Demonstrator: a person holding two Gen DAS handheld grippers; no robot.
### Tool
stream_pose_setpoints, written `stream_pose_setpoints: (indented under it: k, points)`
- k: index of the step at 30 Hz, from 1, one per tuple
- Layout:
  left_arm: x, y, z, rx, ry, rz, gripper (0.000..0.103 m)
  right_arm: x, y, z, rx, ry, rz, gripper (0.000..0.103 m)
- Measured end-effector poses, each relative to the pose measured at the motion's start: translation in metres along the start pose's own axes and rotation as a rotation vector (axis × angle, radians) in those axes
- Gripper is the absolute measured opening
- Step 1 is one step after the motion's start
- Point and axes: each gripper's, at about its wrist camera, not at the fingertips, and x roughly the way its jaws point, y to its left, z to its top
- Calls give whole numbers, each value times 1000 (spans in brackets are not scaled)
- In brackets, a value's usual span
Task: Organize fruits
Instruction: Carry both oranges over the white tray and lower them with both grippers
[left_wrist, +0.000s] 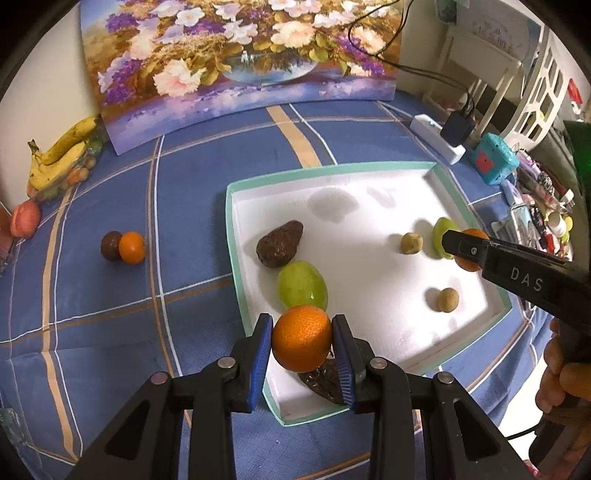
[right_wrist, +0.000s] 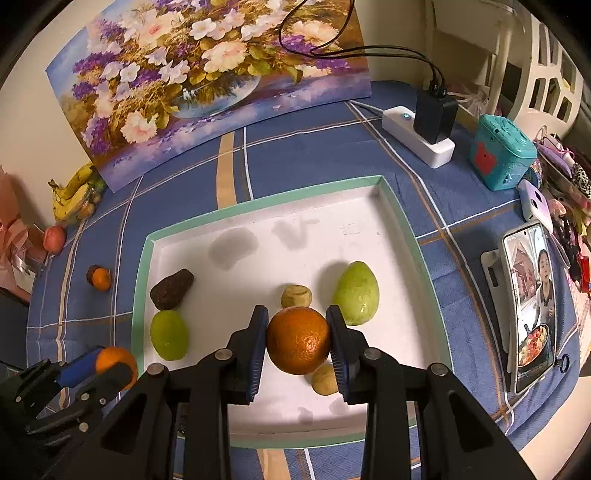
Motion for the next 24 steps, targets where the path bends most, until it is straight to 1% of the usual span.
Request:
stream_pose_setpoints:
  k: [6, 17, 22, 24]
  points:
    - [17, 0, -4, 6, 48, 28, 35, 14, 4, -3, -13, 42, -11, 34]
    - [48, 0, -12, 11, 131, 71, 35, 49, 5, -13, -34, 151, -32, 34]
    - [49, 0, -13, 11, 125, 72, 35, 62, 4, -17, -37, 194, -40, 34]
    - [50, 1, -12, 9, 125, 69, 35, 62, 5, -17, -47, 190, -46, 34]
